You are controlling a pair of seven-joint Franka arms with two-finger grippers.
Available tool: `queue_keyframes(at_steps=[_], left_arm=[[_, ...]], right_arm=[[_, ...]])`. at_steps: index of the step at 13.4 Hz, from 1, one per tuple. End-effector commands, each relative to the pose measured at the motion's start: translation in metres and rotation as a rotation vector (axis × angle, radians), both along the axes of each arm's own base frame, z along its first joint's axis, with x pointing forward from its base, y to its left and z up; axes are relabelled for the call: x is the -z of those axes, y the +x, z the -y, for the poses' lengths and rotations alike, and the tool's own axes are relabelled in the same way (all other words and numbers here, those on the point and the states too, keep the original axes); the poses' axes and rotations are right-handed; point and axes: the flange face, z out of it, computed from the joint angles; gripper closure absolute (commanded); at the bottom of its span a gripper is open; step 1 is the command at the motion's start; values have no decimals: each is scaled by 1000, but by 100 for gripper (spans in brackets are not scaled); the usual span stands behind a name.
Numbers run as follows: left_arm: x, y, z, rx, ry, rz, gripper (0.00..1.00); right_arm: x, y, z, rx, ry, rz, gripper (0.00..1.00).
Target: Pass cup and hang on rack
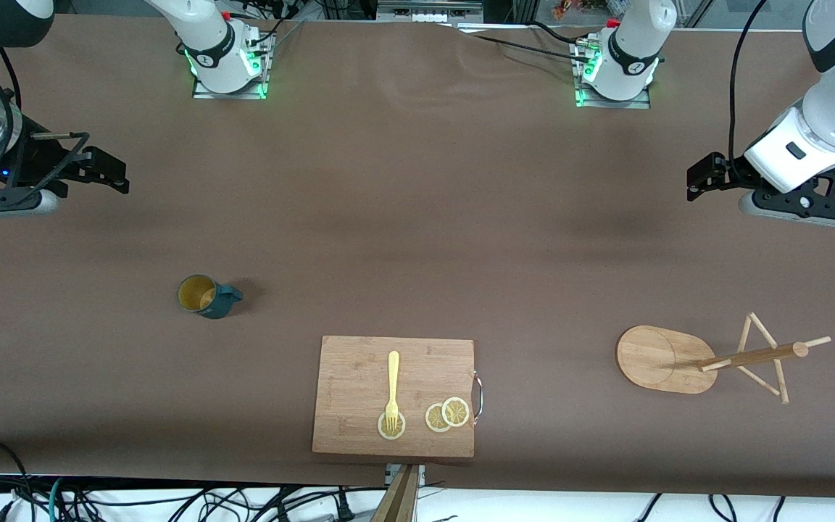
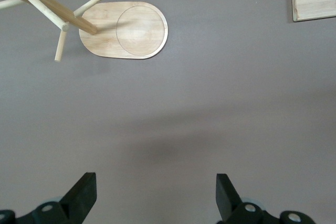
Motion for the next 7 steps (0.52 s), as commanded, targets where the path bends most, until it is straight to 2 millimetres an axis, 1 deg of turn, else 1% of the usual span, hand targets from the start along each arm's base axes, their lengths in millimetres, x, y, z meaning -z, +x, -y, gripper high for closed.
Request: queue_keyframes(at_steps=[1,5,6,7], left_arm=[[-6,2,1,5,31,11,0],[-4,3,0,6,31,8,0],[-5,3,0,6,31,9,0],[-4,3,0,5,30,8,0]], right_arm=[[21,5,1,-57,-13,-44,0],[57,15,-1,-53,-16,-55,0],[74,16,-1,-52,-15,-43,0],[99,15,-2,-52,-15,-29,0]])
